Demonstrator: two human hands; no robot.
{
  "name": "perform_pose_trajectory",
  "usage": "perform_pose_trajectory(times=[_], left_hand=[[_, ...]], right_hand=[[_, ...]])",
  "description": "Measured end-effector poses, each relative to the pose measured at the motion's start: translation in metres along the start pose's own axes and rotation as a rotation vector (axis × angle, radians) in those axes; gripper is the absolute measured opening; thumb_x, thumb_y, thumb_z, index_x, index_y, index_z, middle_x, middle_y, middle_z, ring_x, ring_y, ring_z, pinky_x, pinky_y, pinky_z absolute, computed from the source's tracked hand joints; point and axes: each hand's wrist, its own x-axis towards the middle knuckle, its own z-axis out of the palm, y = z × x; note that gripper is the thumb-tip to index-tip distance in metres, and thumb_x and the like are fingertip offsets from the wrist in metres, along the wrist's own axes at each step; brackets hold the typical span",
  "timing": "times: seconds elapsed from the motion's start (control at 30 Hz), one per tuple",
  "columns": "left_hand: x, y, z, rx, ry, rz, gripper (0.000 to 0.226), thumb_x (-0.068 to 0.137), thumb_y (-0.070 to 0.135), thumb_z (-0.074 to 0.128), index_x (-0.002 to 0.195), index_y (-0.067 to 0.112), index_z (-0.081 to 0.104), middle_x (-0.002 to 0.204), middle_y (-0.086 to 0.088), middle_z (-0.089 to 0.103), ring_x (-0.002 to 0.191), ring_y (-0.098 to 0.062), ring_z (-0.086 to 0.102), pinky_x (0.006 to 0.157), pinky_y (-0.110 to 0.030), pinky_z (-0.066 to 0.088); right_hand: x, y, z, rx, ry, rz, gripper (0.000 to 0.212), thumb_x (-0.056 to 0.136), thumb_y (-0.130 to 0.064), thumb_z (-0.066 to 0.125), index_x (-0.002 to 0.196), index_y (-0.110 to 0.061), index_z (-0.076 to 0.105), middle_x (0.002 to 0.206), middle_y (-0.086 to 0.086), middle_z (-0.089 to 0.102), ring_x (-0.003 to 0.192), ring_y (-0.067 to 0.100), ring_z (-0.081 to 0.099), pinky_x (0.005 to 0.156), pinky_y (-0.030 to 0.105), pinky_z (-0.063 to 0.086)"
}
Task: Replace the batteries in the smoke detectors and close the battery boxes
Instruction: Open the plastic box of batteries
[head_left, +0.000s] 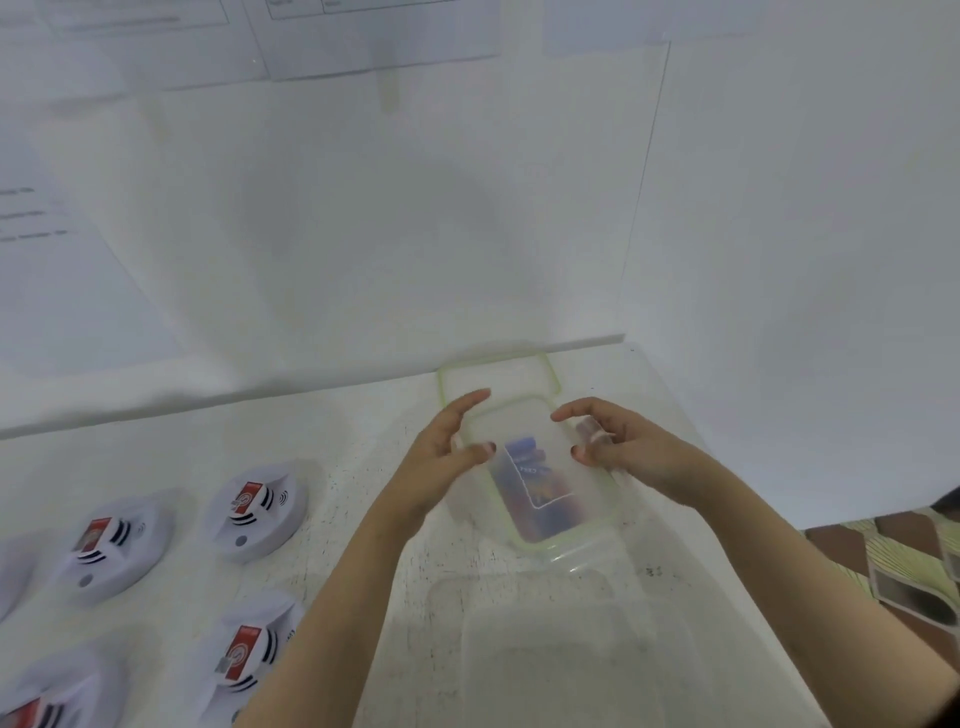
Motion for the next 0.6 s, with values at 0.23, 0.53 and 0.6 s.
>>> perform_pose_trajectory(times=[0.23, 0.53, 0.6], left_hand=[[0.004, 0.002, -0.009, 0.204, 0.044, -0.122, 0.024, 0.086, 0.005, 0.064, 0.091, 0.028, 0.07, 0.111, -0.001, 0.064, 0.086, -0.019, 0.058, 0.076, -0.024, 0.045], [-0.042, -0.01, 0.002, 0.12, 0.177, -0.074, 0.029, 0.093, 0.004, 0.056, 0.093, 0.03, 0.07, 0.077, -0.004, 0.053, 0.069, -0.016, 0.05, 0.057, -0.014, 0.048], [-0.044, -0.01, -0.008, 0.053, 0.184, -0.041, 0.052, 0.089, -0.01, 0.044, 0.087, 0.033, 0.074, 0.078, 0.001, 0.06, 0.069, -0.012, 0.051, 0.06, -0.019, 0.047]], right_hand=[[0.027, -0.013, -0.009, -0.224, 0.11, -0.032, 0.032, 0.085, -0.017, 0.067, 0.104, -0.041, 0.059, 0.117, 0.002, 0.057, 0.092, 0.016, 0.057, 0.09, 0.031, 0.046], [-0.028, -0.005, -0.004, -0.335, 0.206, 0.064, 0.034, 0.095, -0.035, 0.05, 0.128, -0.041, 0.046, 0.117, -0.012, 0.043, 0.111, 0.015, 0.054, 0.086, 0.027, 0.046], [-0.038, -0.005, -0.006, -0.242, 0.232, 0.098, 0.027, 0.095, -0.026, 0.051, 0.117, -0.04, 0.054, 0.119, -0.007, 0.046, 0.092, 0.017, 0.065, 0.072, 0.022, 0.051]])
